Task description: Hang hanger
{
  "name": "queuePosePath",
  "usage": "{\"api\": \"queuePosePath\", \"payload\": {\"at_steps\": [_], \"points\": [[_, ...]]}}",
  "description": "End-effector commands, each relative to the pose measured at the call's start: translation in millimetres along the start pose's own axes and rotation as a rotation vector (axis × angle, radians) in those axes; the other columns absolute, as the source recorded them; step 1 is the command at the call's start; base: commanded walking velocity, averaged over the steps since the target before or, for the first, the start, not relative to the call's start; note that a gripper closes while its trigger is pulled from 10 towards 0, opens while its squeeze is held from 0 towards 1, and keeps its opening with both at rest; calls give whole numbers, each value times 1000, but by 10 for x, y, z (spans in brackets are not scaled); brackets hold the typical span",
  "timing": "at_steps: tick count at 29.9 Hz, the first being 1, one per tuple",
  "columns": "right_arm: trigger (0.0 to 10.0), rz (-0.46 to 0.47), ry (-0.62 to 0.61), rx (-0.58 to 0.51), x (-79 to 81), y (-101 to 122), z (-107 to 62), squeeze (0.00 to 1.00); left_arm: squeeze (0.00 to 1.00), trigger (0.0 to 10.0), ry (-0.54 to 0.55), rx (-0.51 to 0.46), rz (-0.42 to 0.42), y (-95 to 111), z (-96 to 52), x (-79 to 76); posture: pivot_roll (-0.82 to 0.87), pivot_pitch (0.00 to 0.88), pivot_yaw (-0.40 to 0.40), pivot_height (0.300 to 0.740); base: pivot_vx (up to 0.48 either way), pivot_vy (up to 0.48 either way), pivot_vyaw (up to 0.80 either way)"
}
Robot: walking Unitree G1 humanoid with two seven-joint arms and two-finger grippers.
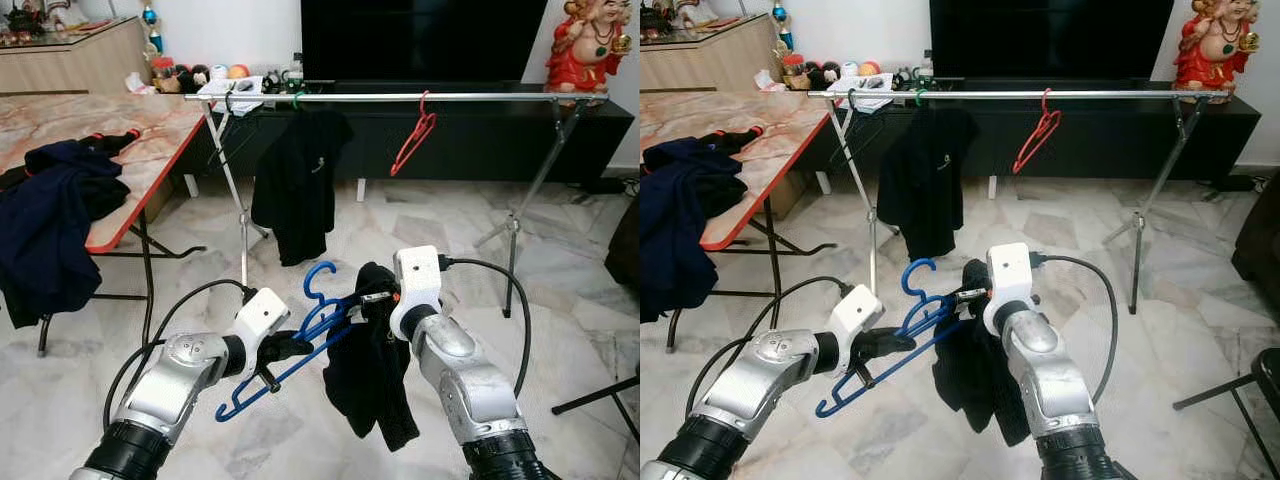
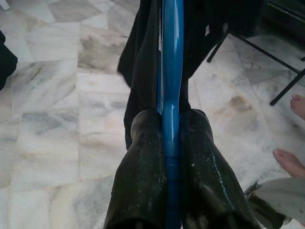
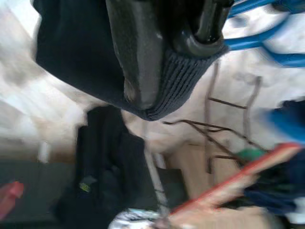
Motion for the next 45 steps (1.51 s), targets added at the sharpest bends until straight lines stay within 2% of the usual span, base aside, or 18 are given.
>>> {"api": "queuePosePath", "payload": {"at_steps": [1,4,6,8,10,11,12,14,16,17,19,21,25,32,36,38,41,45], "points": [[10000,-19,120,-63,272,198,-32,0,0,10000,17,-30,20,117,-7,52,40,29,36,740,0,0,0],[10000,5,90,-65,244,214,-27,0,0,10000,29,-30,22,121,1,68,40,29,36,740,0,0,0],[10000,25,-5,-61,69,196,-9,0,0,10000,34,-29,22,120,1,79,42,31,34,740,0,0,0],[10000,25,-5,-61,69,196,-9,0,0,10000,34,-29,22,120,1,79,42,31,34,740,0,0,0],[10000,50,-195,-18,-321,77,-21,0,0,10000,39,-19,27,99,-6,86,46,31,32,740,0,0,0],[10000,50,-195,-18,-321,77,-21,0,0,10000,39,-19,27,99,-6,86,46,31,32,740,0,0,0],[10000,87,-275,19,-518,-6,-71,0,0,10000,76,-11,32,82,-15,137,45,32,32,740,0,0,0],[10000,92,-246,23,-490,-1,-89,0,0,10000,98,-11,33,81,-16,169,45,32,32,740,0,0,0],[10000,79,-96,-3,-228,71,-94,0,0,10000,109,-18,26,96,-3,186,42,33,33,740,0,0,0],[10000,62,14,-38,-20,144,-110,0,0,10000,92,-22,24,109,8,160,40,33,34,740,0,0,0],[10000,50,55,-52,60,171,-119,0,0,10000,83,-24,23,114,11,148,40,33,34,740,0,0,0],[10000,1,143,-86,243,224,-138,0,0,10000,59,-30,18,126,13,111,40,32,36,740,0,0,0],[10000,-33,176,-104,304,252,-146,0,0,10000,43,-34,12,126,6,87,40,32,36,740,0,0,0],[10000,-140,455,-141,678,281,-360,0,0,10000,26,-67,-9,167,5,55,40,32,32,740,0,0,0],[10000,-219,471,-134,652,240,-393,0,0,10000,31,-83,-20,195,4,65,40,33,32,740,0,0,0],[10000,-275,403,-114,497,215,-347,0,0,10000,30,-91,-29,207,-1,67,39,33,31,740,0,0,0],[10000,-274,364,-116,345,257,-335,0,0,10000,24,-100,-39,214,-12,62,39,32,30,740,0,0,0],[10000,-293,376,-131,319,296,-365,0,0,10000,17,-126,-63,241,-22,54,36,32,29,740,0,0,0]]}}
Point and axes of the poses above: a point about 5 cm out from each wrist's last joint towards the gripper, its own z axis pointing out of the wrist towards the gripper, its own y axis along the axis of the wrist's last joint, x = y × z, the point moved 5 cm from there along z, pointing out of the wrist towards the gripper, and after that the axes turned 5 degrees about z, right-handed, at the moved point
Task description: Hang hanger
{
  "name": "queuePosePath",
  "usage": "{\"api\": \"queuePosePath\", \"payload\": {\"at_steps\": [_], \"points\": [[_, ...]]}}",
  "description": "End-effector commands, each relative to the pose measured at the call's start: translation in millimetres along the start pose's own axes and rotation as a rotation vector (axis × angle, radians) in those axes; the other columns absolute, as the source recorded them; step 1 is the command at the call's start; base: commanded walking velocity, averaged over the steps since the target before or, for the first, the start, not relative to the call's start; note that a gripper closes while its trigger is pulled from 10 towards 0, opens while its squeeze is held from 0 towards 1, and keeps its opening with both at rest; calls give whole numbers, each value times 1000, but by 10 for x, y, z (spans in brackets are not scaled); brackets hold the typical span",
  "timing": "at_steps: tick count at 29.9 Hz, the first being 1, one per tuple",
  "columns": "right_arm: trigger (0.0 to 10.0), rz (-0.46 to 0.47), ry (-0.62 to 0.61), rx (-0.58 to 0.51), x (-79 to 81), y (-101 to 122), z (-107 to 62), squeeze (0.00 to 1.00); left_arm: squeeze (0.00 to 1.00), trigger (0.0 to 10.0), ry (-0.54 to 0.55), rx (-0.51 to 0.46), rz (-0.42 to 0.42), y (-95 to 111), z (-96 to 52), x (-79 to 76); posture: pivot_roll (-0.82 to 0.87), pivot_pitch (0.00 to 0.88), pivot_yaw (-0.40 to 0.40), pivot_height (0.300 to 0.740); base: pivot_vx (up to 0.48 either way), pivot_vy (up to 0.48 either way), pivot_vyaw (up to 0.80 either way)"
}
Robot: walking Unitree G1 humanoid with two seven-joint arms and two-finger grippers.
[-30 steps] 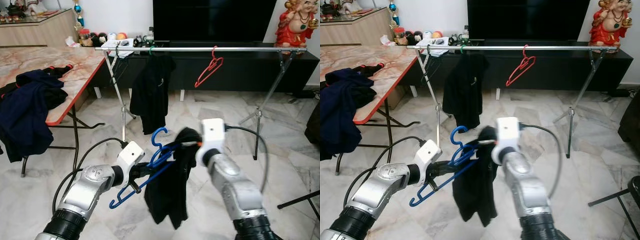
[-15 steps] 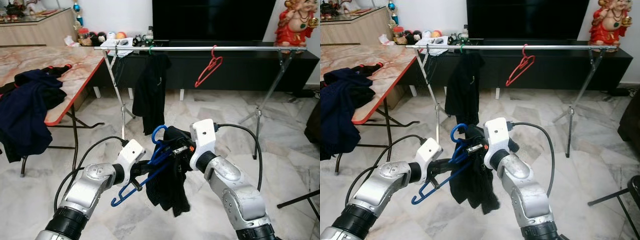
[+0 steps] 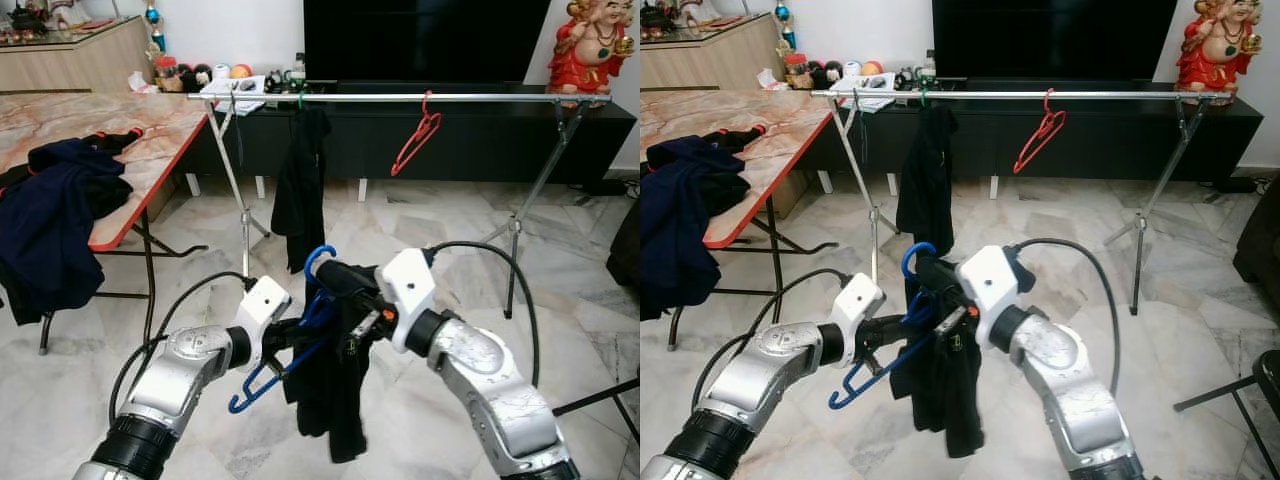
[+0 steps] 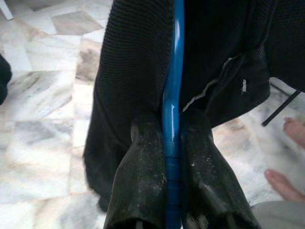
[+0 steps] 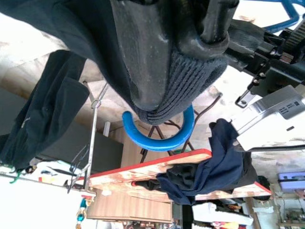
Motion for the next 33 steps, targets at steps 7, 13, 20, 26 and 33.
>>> {"api": "queuePosePath", "payload": {"at_steps": [7,13,20,26,33], "points": [[10000,-40,66,-28,70,92,-28,1000,0,10000,-3,-149,-73,283,-67,30,33,35,27,740,0,0,0],[10000,-57,55,30,51,-35,-68,1000,0,10000,-6,-177,-92,331,-80,30,31,36,25,740,0,0,0],[10000,-72,53,90,59,-179,-124,1000,0,10000,-1,-180,-99,331,-78,33,29,36,25,740,0,0,0],[10000,-86,76,137,119,-281,-200,1000,0,10000,23,-180,-104,328,-72,66,24,39,26,740,0,0,0],[10000,-91,73,152,108,-312,-285,1000,0,10000,22,-174,-107,304,-75,63,23,40,23,740,0,0,0]]}}
Point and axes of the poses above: a point about 5 cm out from each wrist's last joint towards the gripper, its own z axis pointing out of the wrist towards the gripper, its own y axis along the axis of the wrist's last joint, x = y × z, the point moved 5 cm from there along z, pointing out of the wrist towards the gripper, and after that the axes turned 5 degrees about z, right-handed, at the moved point
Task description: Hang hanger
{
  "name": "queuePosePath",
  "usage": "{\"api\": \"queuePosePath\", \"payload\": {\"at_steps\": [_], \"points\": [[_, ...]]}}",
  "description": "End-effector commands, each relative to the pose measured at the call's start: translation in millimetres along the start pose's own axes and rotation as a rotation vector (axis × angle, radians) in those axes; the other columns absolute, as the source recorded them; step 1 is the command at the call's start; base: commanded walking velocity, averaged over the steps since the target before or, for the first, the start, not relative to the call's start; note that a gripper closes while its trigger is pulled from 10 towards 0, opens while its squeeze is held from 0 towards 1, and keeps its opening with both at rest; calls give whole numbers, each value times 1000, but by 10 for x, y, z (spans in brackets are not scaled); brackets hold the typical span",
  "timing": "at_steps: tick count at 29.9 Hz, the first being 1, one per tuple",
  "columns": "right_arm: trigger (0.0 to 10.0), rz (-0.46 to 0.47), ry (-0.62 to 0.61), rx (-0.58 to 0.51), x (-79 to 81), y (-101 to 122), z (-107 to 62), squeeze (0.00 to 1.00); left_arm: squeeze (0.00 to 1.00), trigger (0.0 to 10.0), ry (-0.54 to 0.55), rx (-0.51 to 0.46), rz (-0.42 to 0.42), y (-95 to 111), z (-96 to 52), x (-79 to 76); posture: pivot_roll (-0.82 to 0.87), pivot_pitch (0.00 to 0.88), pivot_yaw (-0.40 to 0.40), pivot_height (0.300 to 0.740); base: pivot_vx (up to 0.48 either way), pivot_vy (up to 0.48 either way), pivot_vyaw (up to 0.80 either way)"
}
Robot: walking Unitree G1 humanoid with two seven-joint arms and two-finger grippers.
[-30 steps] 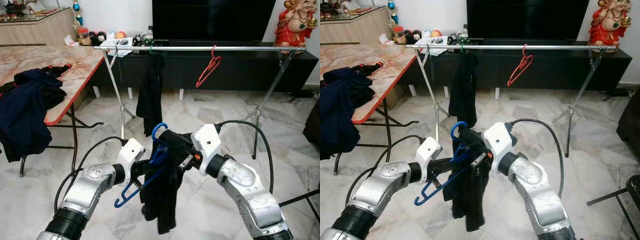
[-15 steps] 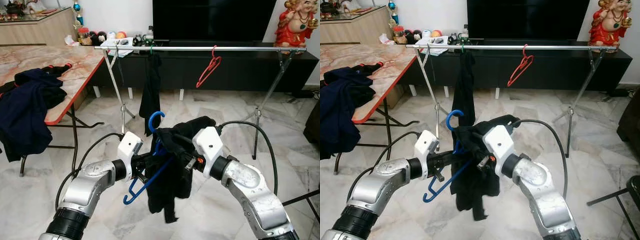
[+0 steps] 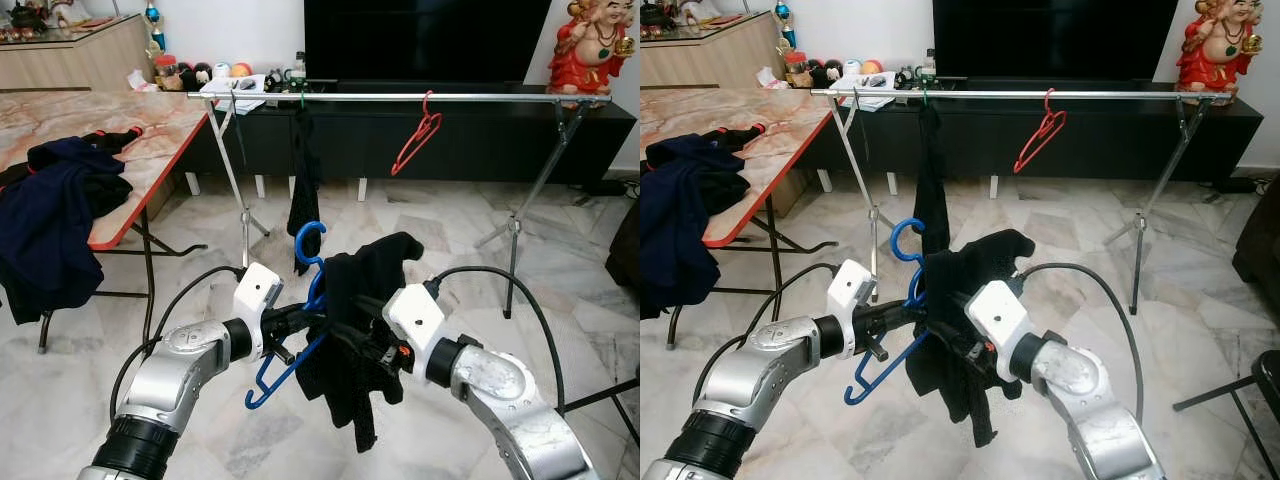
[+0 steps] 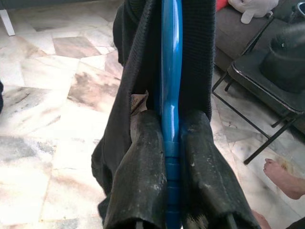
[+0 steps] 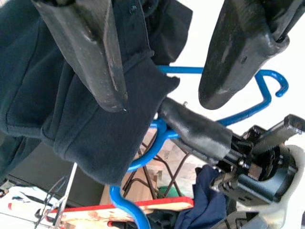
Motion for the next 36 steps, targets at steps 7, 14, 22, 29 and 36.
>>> {"api": "queuePosePath", "payload": {"at_steps": [7,14,22,29,36], "points": [[10000,110,-261,-384,-643,778,-393,1000,0,10000,-51,56,93,-126,-119,-20,14,41,25,740,0,0,0],[10000,42,-265,-391,-908,976,-454,996,0,10000,-119,127,159,-291,-217,-68,8,41,24,740,0,0,0],[10000,-164,40,-102,-676,522,-226,0,0,10000,-256,190,313,-395,-360,-147,12,38,18,740,0,0,0],[10000,-136,379,-8,-469,297,-329,1000,0,10000,-395,248,412,-487,-438,-261,16,31,-13,740,0,0,0],[10000,-165,579,124,-288,-44,-335,0,0,10000,-524,261,492,-415,-431,-380,34,16,-59,740,0,0,0]]}}
Point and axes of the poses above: a point about 5 cm out from each wrist's last joint towards the gripper, its own z axis pointing out of the wrist towards the gripper, its own y axis along the axis of the wrist's last joint, x = y × z, the point moved 5 cm from there along z, pointing out of the wrist towards the gripper, and after that the axes turned 5 degrees about z, right-handed, at the moved point
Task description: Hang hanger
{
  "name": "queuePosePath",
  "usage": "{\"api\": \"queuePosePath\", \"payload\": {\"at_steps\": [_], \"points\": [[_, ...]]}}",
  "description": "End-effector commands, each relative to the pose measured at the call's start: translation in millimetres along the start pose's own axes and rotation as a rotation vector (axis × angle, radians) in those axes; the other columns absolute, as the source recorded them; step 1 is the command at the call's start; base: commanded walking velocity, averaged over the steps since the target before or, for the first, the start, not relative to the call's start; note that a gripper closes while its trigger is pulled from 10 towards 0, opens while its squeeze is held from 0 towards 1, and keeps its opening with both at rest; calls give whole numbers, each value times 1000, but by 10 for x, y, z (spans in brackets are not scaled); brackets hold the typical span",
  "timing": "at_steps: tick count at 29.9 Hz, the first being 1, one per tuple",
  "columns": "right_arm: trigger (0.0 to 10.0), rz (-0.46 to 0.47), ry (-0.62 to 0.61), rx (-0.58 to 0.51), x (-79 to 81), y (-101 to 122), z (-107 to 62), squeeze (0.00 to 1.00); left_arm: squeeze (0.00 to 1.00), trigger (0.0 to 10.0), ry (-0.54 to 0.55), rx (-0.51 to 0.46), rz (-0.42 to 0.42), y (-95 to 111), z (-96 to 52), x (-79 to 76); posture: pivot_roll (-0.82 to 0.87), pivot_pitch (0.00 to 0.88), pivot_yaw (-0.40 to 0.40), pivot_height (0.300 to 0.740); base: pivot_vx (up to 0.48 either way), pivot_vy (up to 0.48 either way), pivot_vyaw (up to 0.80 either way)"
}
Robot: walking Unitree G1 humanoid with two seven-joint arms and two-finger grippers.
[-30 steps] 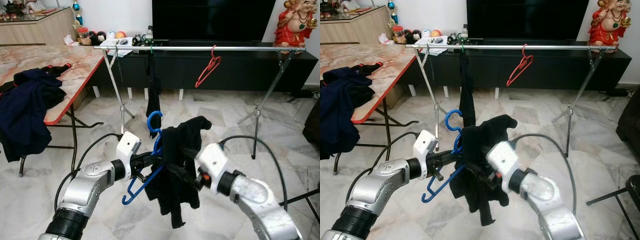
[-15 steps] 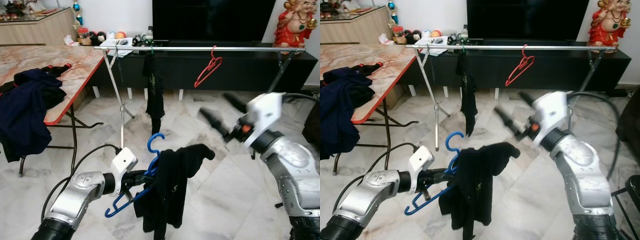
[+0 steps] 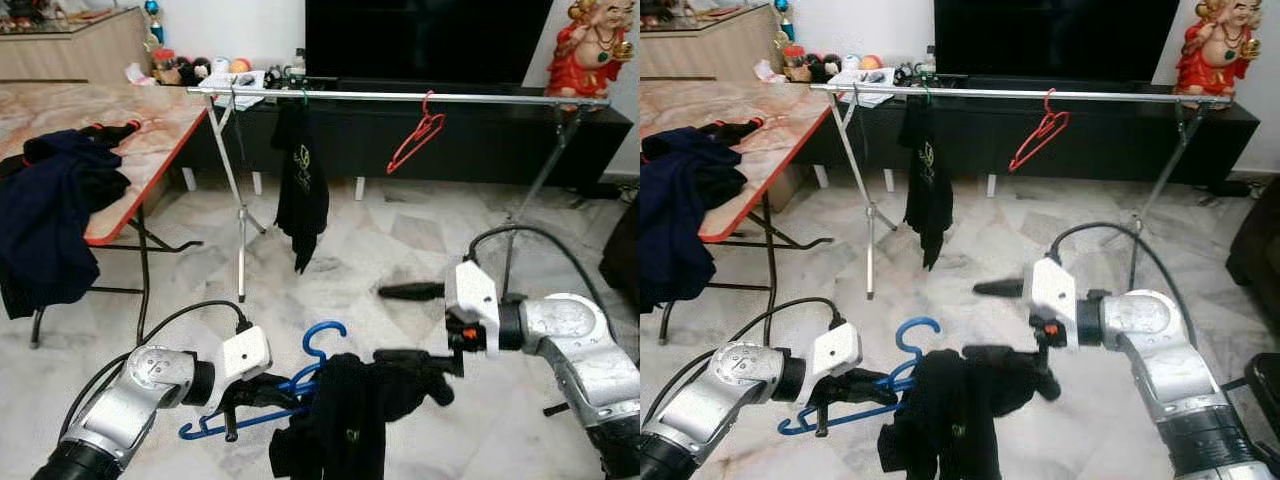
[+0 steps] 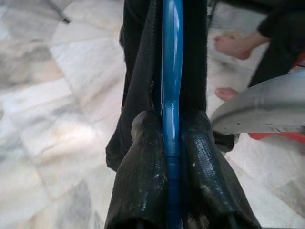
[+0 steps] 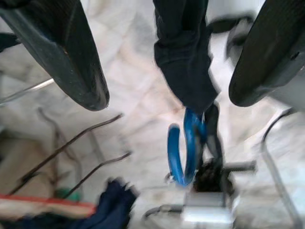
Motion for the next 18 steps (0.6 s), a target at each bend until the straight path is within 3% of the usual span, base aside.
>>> {"api": "queuePosePath", "payload": {"at_steps": [1,10,18], "points": [[10000,-15,48,58,30,-92,36,0,0,10000,-27,-14,100,172,-4,34,34,16,-59,740,0,0,0],[10000,24,179,100,114,-245,117,0,0,10000,-66,-25,160,299,37,53,35,0,-72,740,0,0,0],[10000,20,162,144,123,-425,182,0,0,10000,-70,-23,175,321,49,61,34,0,-63,740,0,0,0]]}}
Point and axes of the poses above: a point about 5 cm out from each wrist's last joint towards the gripper, its own z axis pointing out of the wrist towards the gripper, its own y axis along the axis of the wrist's last joint, x = y × z, the point moved 5 cm from there along z, pointing out of the wrist towards the gripper, and after that the axes turned 5 degrees about z, right-handed, at the moved point
